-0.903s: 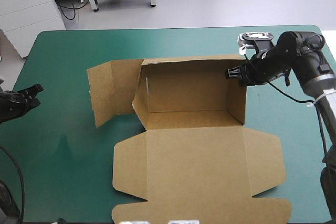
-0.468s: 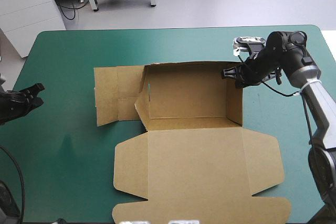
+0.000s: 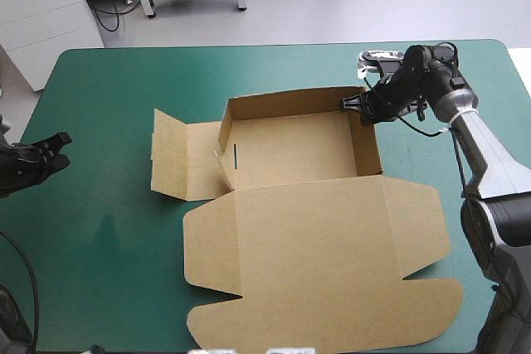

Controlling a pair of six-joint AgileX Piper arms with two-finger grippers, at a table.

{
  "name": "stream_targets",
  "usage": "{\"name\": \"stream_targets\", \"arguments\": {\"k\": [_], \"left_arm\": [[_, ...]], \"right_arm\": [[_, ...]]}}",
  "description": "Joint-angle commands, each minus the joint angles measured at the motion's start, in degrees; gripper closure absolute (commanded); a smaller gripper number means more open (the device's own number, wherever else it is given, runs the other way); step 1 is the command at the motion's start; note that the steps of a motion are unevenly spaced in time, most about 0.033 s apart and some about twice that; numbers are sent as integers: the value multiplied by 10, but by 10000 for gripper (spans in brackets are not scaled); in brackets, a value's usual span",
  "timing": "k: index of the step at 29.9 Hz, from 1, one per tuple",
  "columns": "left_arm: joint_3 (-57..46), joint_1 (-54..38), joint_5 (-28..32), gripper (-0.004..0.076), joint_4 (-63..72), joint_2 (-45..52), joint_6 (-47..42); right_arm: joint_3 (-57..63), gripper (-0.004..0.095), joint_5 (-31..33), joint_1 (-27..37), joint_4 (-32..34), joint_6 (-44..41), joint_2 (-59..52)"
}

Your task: Fold the box

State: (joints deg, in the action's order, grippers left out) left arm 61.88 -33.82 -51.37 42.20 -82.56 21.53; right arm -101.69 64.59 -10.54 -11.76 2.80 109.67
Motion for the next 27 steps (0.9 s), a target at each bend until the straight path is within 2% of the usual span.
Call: {"name": "stream_targets", "arguments": {"k": [1,4,6,9,11,13,17,22,27], "left_arm": [[14,0,11,756,26,22,5],[14,0,14,756,27,22,5],[14,0,16,756,27,22,5],[14,0,18,756,27,22,5],[14,0,19,756,27,22,5],[14,0,20,756,27,22,5],[14,0,22,756,27,22,5],[14,0,22,756,27,22,5],[14,0,22,756,27,22,5]], "right_arm": [[-18,870,60,2,-4,19,-5],[-34,744,68,2,-3,19,-1],[-45,607,68,2,-4,19,-1],[-62,352,68,2,-4,17,-1],[-74,219,68,2,-4,6,-1],[-90,137,69,2,-1,-13,-1],[-109,119,69,2,2,-28,-16],[-112,120,69,2,51,-41,-67],[-111,120,69,0,47,-41,-139]]}}
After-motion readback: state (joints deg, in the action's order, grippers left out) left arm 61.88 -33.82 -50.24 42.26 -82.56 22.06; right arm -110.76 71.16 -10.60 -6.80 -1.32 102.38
